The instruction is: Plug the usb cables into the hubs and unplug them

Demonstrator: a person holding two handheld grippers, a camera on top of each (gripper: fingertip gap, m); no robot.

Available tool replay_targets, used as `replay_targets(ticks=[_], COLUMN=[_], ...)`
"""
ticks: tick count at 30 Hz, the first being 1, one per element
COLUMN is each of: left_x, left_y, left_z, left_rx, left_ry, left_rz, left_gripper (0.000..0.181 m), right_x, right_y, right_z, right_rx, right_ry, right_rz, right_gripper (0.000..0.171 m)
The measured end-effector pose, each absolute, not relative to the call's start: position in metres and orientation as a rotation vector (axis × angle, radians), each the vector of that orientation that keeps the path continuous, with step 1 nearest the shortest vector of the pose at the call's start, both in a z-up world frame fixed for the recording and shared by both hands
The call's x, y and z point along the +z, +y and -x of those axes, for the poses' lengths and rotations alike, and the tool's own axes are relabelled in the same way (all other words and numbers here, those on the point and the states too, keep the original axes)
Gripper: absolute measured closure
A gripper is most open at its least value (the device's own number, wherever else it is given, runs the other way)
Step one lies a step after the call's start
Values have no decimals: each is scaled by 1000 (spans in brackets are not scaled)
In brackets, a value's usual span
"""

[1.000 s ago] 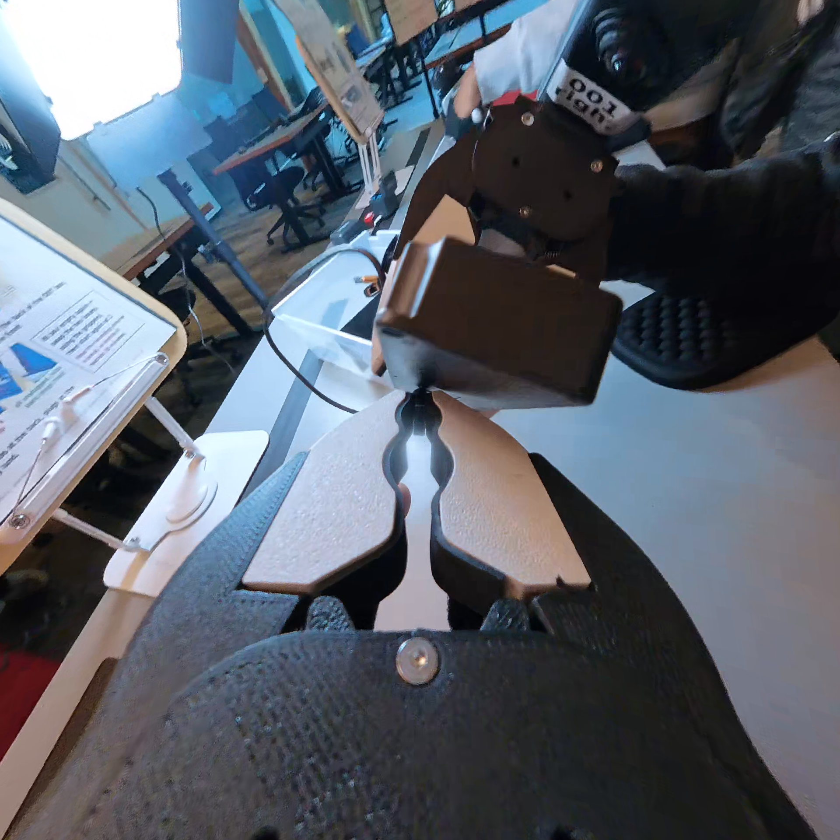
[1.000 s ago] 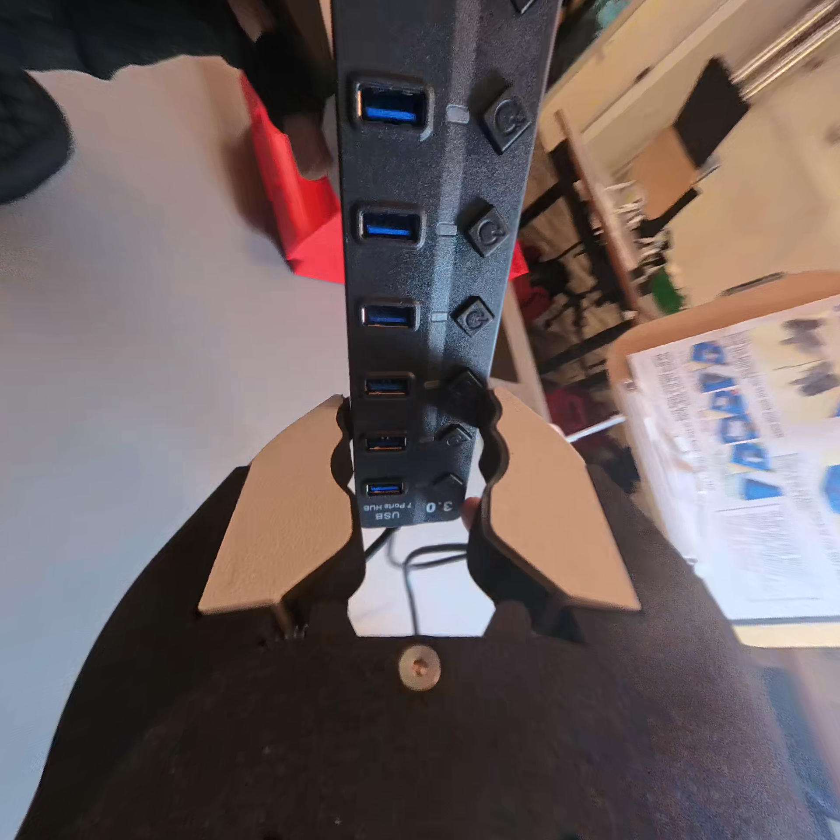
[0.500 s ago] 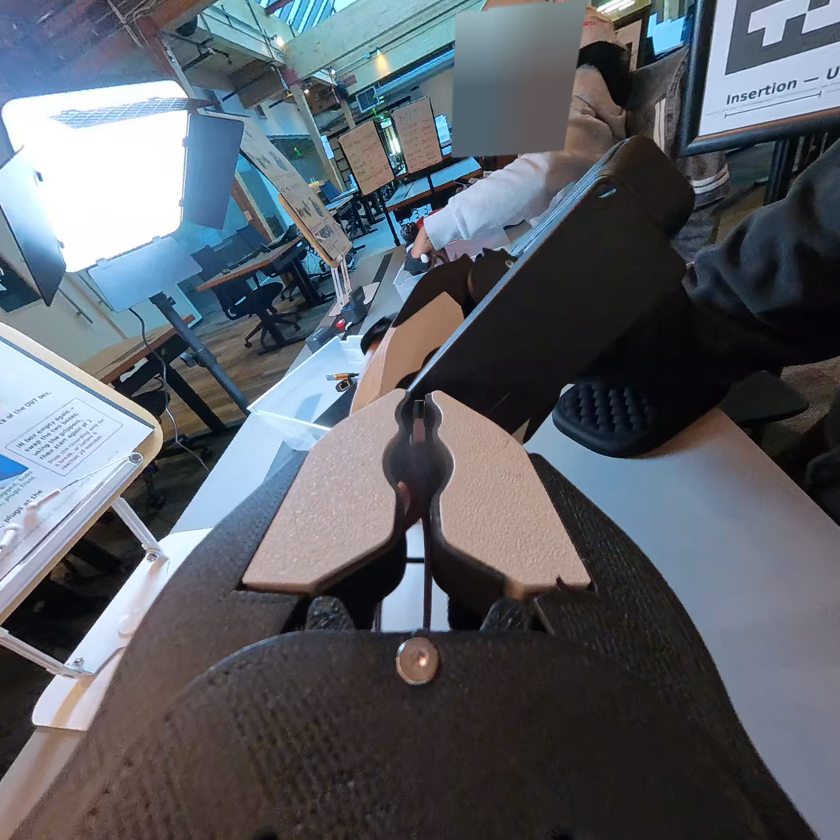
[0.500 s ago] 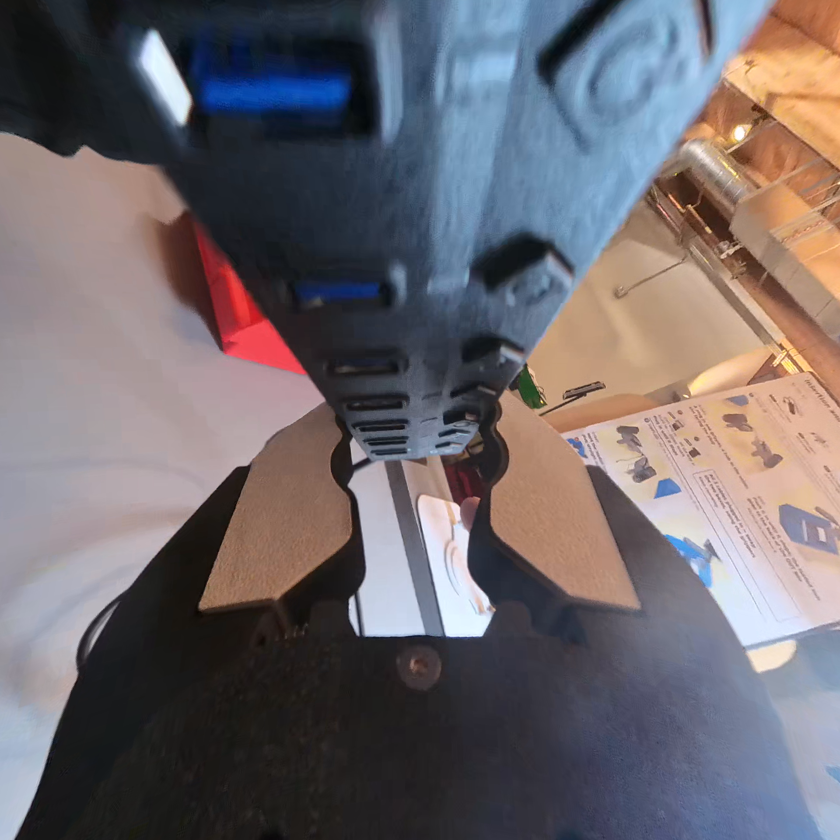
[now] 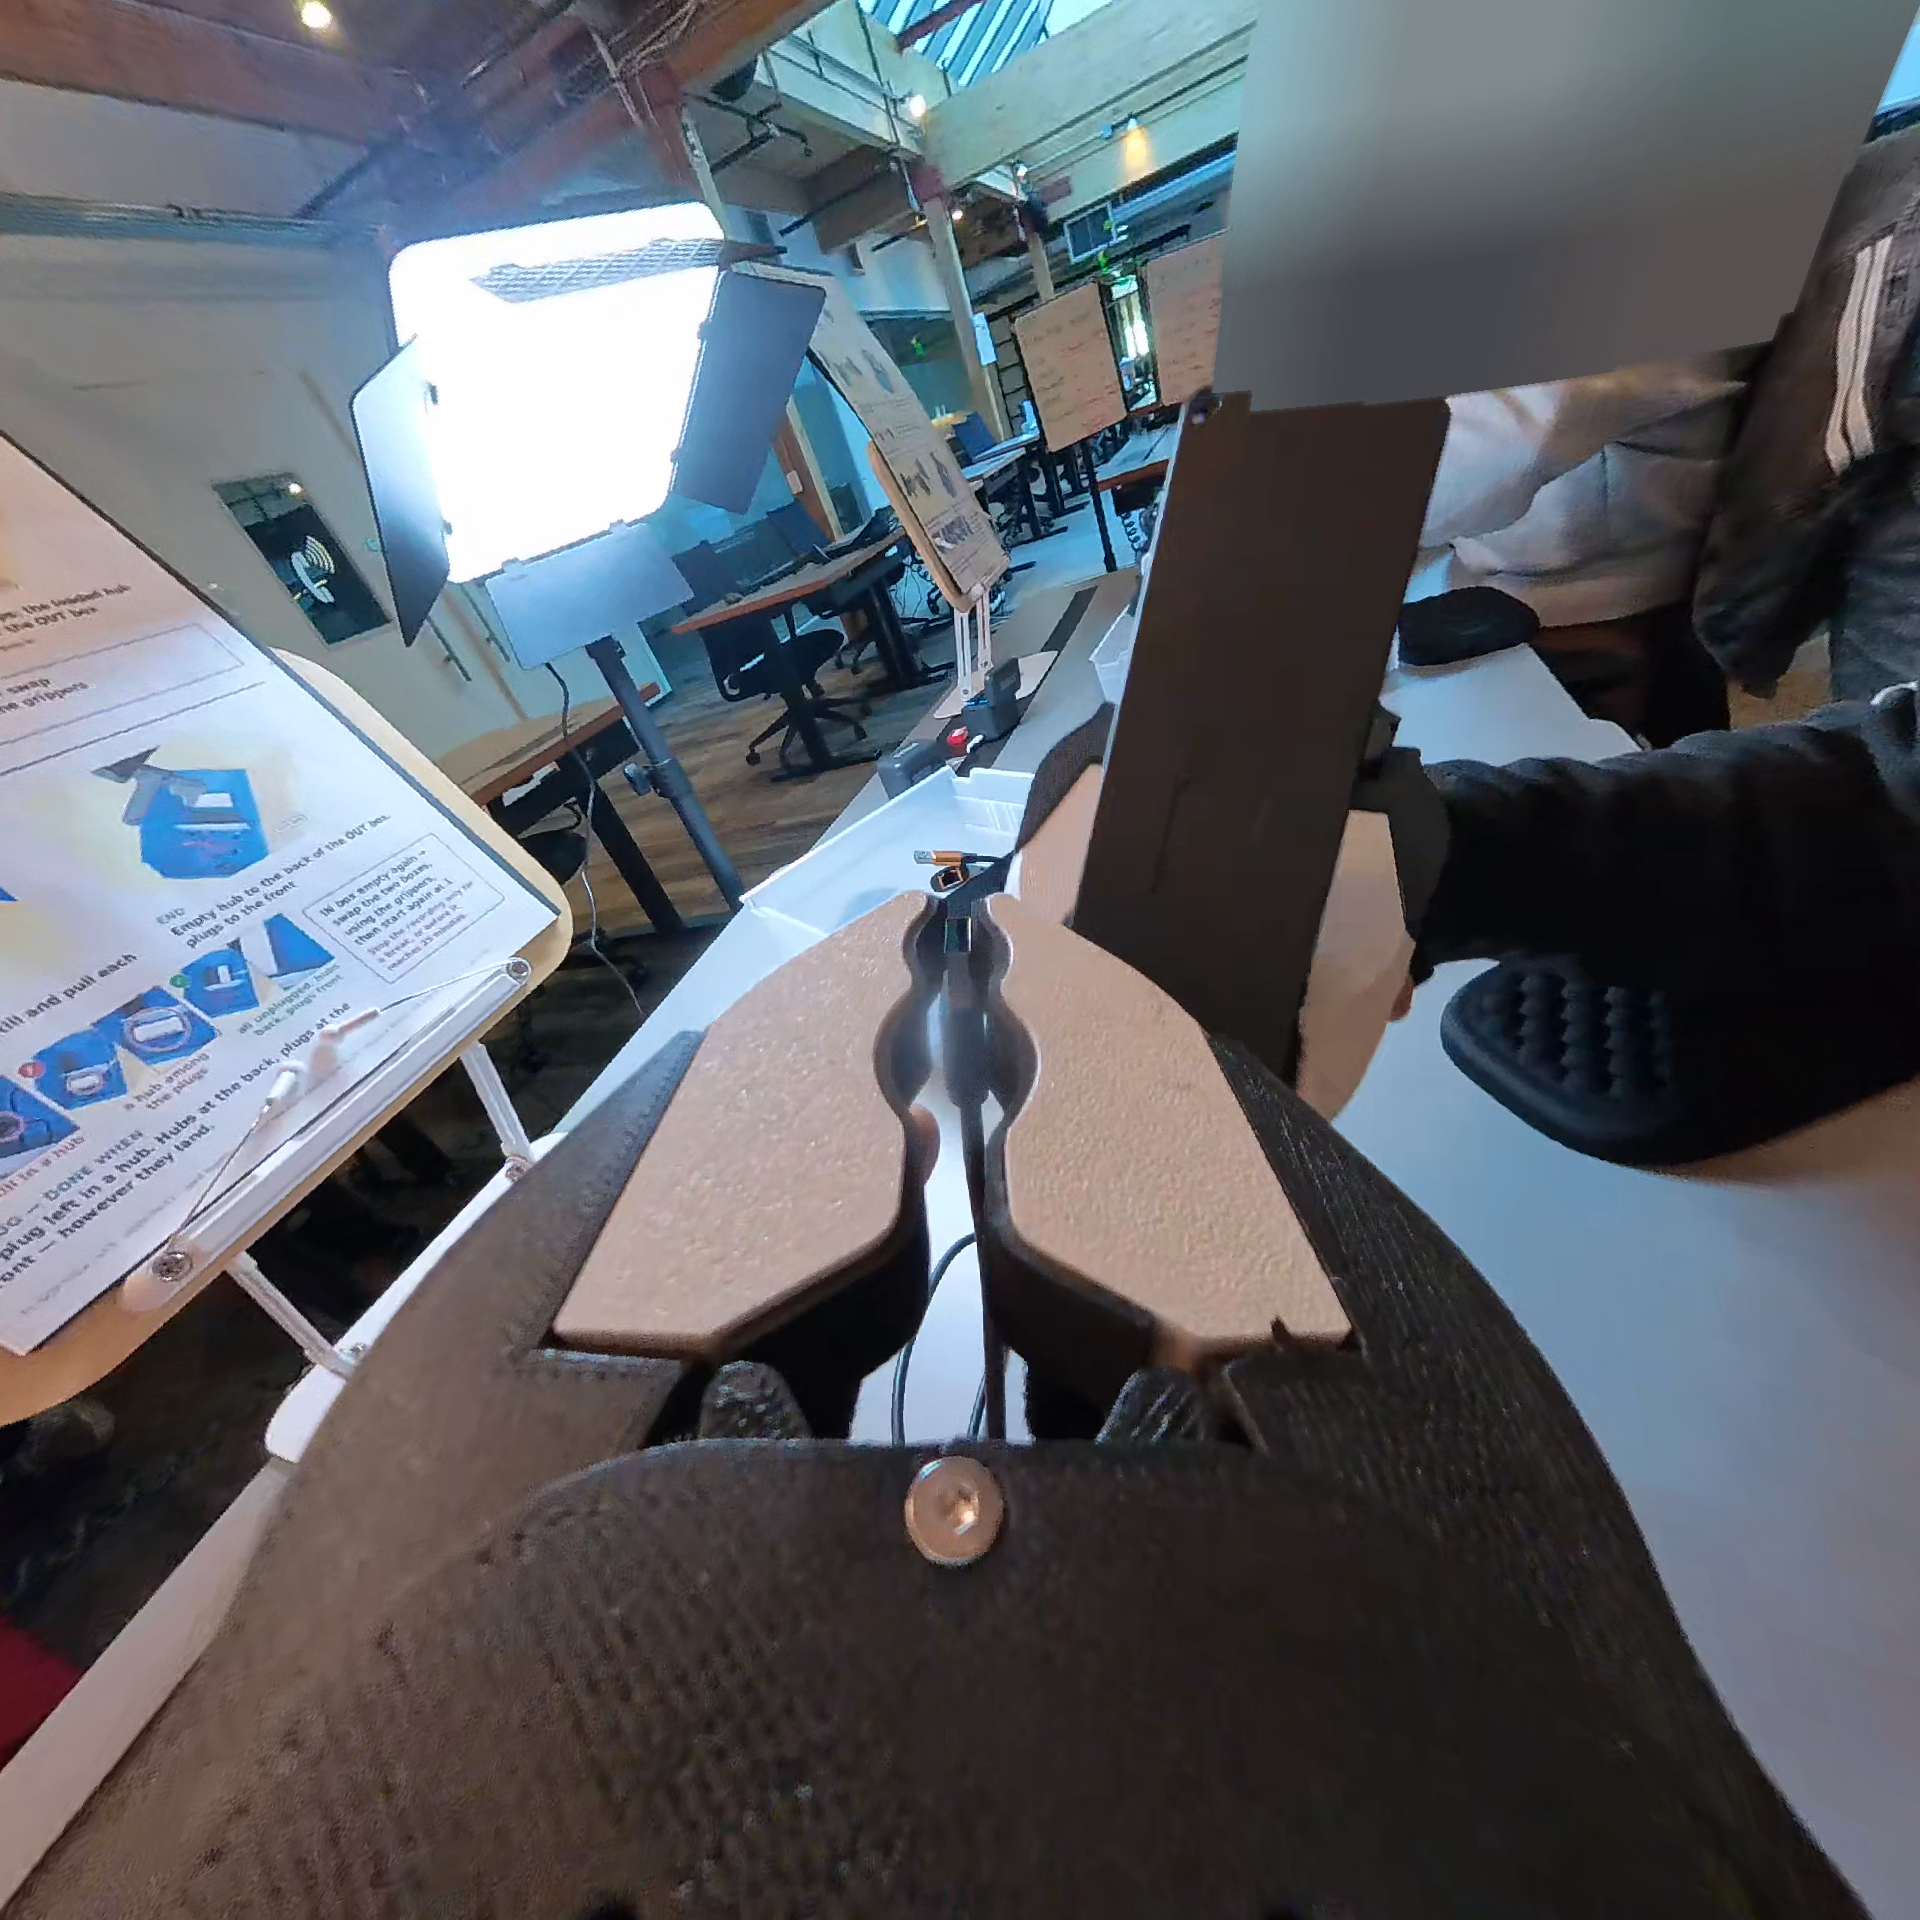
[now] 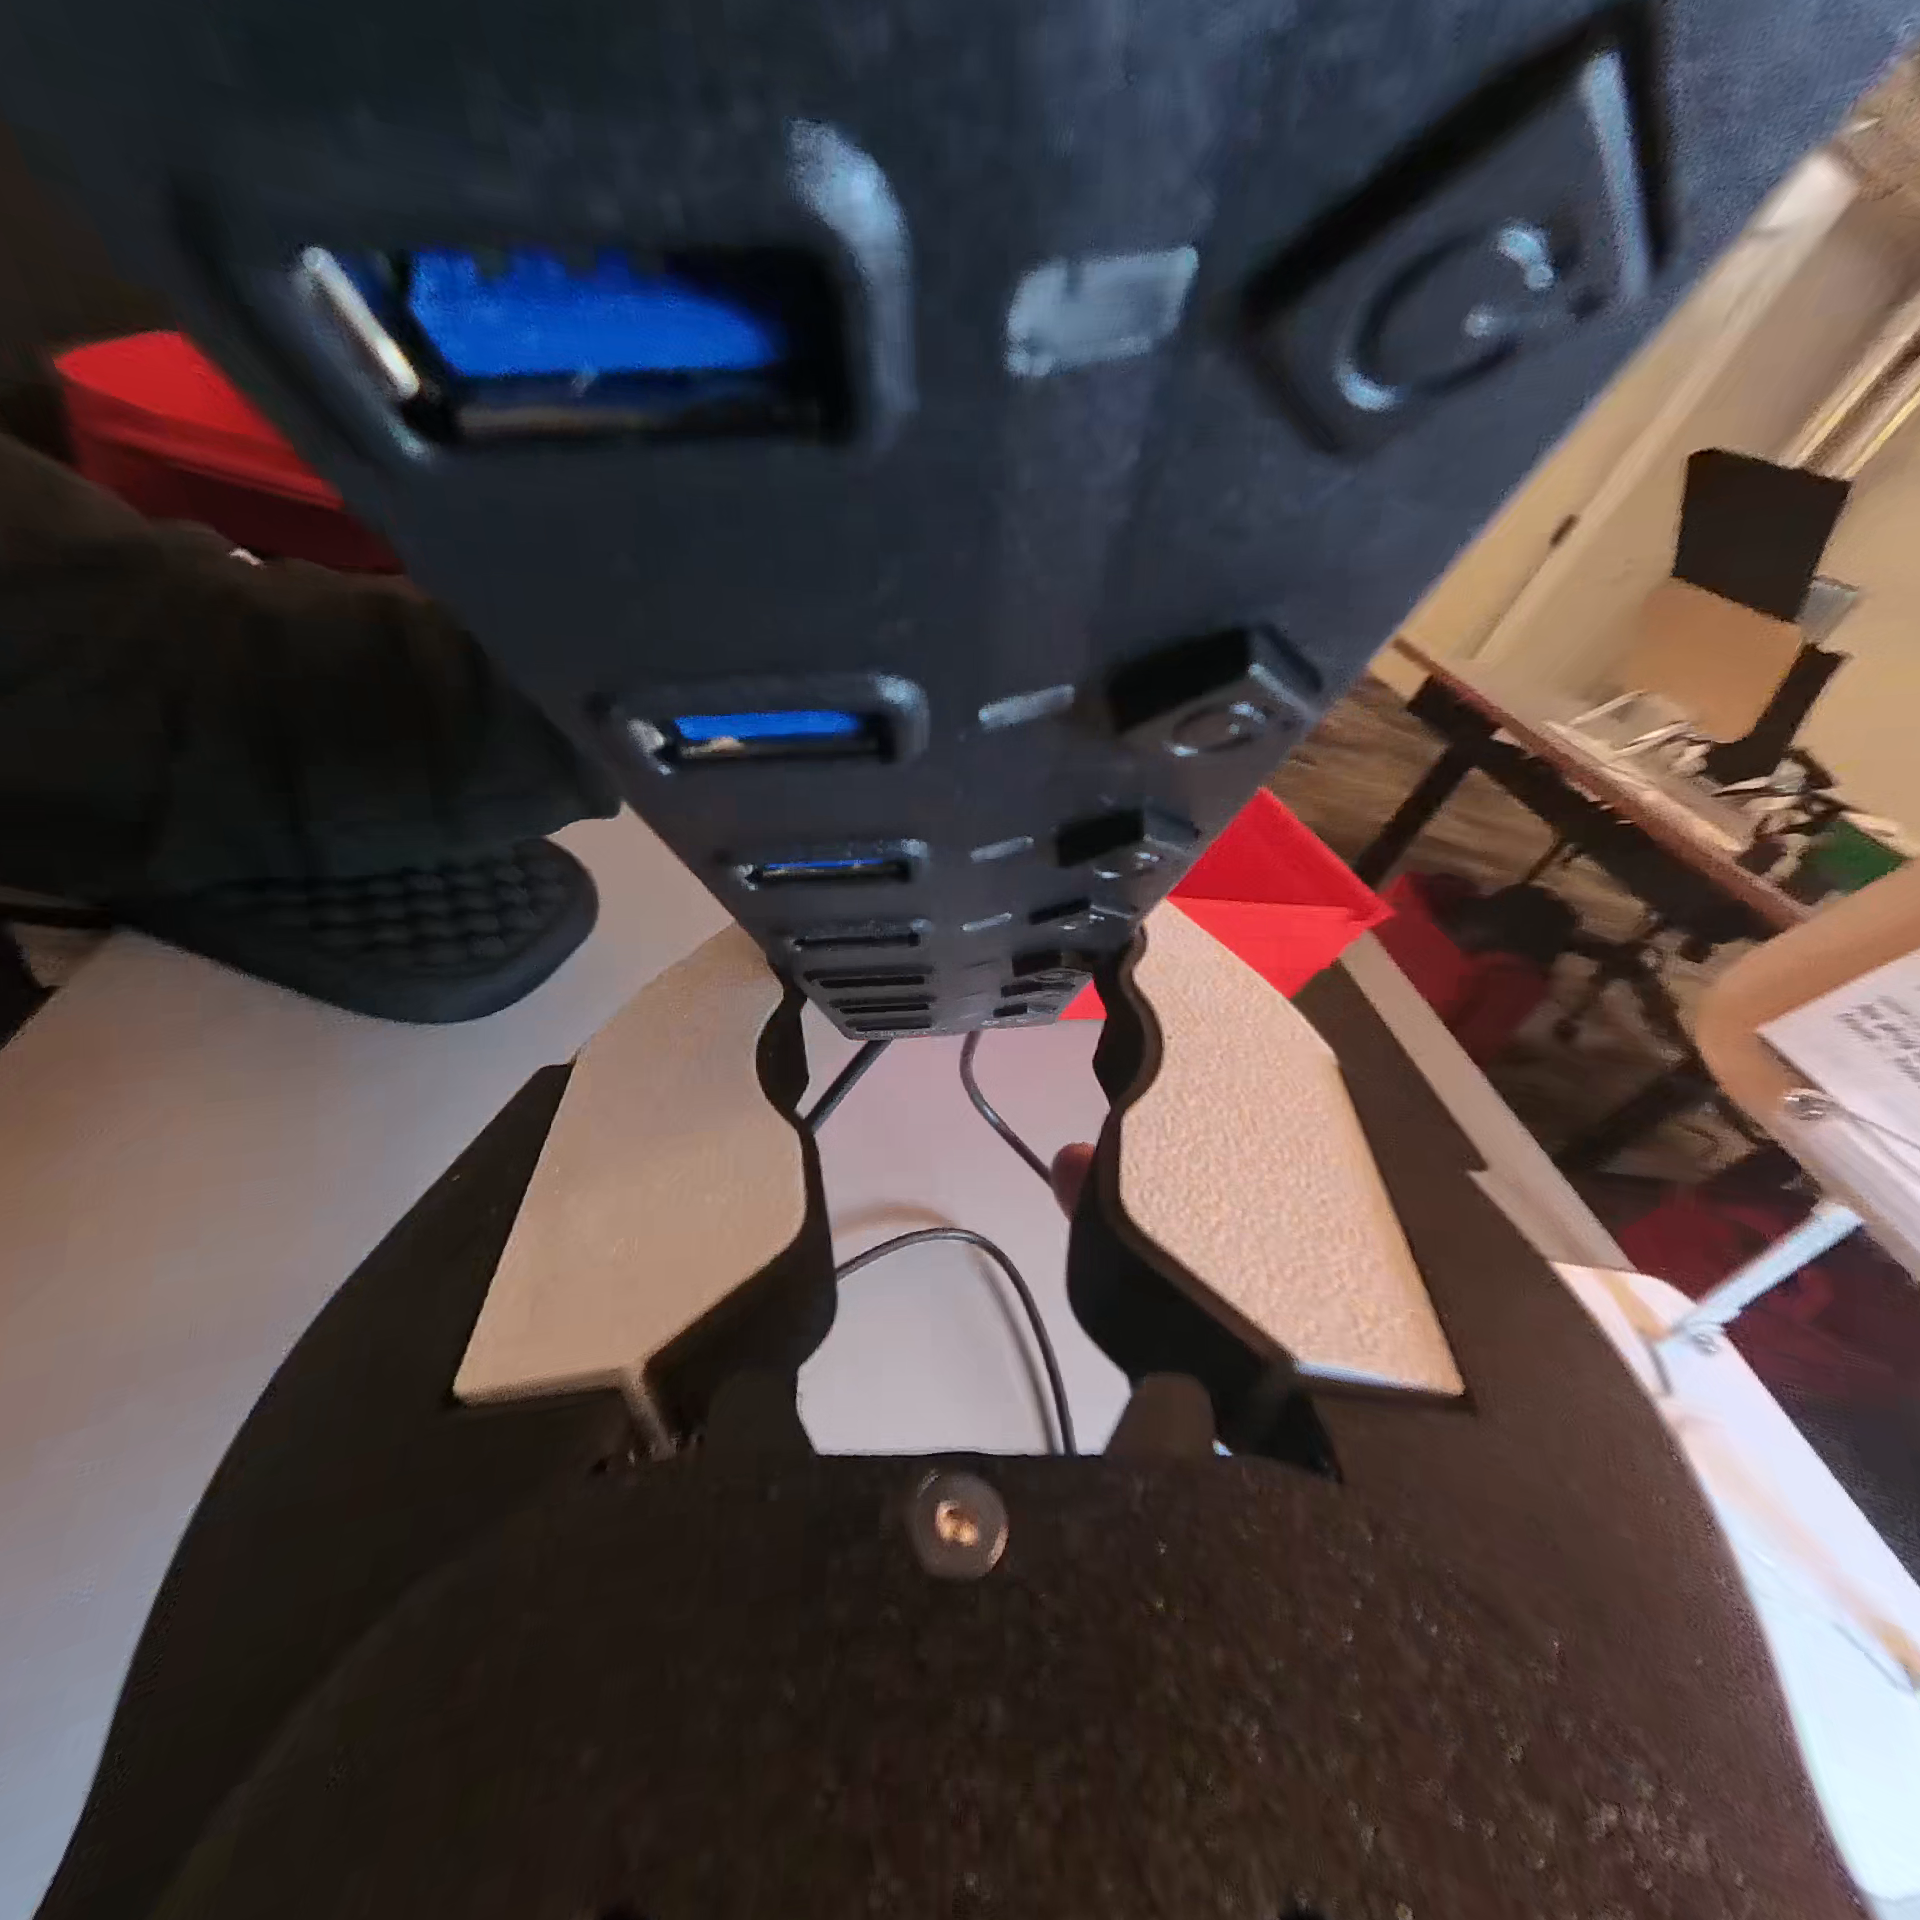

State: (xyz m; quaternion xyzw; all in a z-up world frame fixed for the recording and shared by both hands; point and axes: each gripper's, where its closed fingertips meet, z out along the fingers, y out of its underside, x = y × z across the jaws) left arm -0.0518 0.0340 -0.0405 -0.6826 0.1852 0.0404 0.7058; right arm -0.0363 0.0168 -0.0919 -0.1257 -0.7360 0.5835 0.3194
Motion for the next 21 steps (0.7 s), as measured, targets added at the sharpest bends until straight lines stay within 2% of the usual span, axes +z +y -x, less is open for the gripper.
replay_targets(ticks=[9, 21], left_x=[-40, -39], left_y=[41, 37], left_z=[34, 24], left_rx=[39, 3], left_ry=[429, 478], left_rz=[1502, 1506], left_gripper=[177, 177], right_x=[-106, -91], right_y=[-2, 0], right_z=[33, 38], right_rx=[1608, 1556], right_ry=[-1977, -1856], right_rz=[272, 291], right_gripper=[117, 115])
